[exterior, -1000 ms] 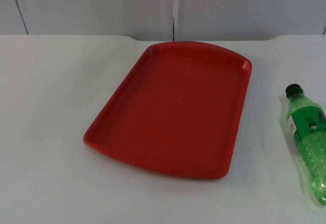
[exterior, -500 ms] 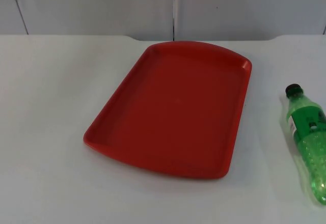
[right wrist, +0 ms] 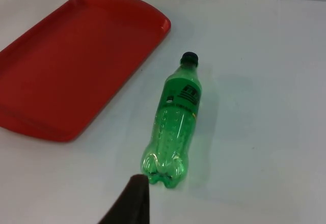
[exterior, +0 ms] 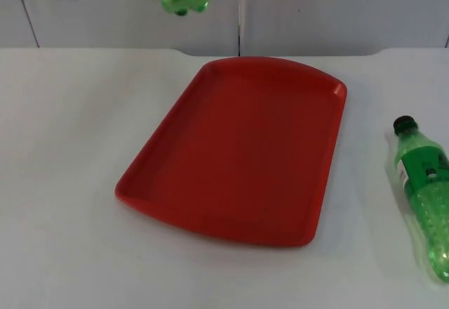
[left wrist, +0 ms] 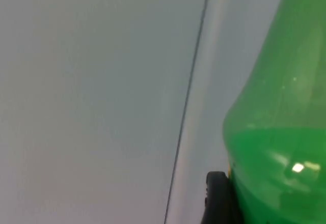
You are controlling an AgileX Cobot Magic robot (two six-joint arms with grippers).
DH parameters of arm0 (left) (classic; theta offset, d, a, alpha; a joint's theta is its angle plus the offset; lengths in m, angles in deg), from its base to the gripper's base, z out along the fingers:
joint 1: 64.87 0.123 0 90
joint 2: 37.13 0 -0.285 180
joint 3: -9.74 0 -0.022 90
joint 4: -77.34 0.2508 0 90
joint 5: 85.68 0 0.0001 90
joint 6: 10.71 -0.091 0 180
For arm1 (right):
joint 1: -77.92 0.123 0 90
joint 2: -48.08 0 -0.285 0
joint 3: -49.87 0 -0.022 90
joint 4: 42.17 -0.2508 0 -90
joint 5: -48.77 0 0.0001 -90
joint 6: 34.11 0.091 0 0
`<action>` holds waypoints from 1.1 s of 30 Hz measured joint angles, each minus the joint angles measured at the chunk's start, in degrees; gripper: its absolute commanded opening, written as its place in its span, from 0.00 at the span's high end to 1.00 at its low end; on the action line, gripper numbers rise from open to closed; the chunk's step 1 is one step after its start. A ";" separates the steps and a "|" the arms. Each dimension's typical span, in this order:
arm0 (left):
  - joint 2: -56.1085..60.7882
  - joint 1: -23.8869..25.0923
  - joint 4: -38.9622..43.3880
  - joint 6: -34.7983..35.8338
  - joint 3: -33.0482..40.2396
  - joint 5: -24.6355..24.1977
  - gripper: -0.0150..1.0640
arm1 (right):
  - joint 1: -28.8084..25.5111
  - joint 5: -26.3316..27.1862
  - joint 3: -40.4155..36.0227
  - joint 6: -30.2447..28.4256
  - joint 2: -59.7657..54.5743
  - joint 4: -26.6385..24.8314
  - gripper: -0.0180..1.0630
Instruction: Place the bottle upright on the tray.
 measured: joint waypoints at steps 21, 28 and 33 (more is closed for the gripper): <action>-17.39 0.01 6.35 -1.96 2.53 17.39 0.99 | 0.00 0.00 0.00 0.00 0.00 0.00 0.01; -20.65 0.01 9.50 -2.21 2.53 22.86 0.99 | 0.00 0.00 0.00 0.00 0.00 0.00 0.01; -22.46 0.01 9.88 -4.36 2.53 24.79 0.99 | 0.00 0.00 0.00 0.00 0.00 0.00 0.01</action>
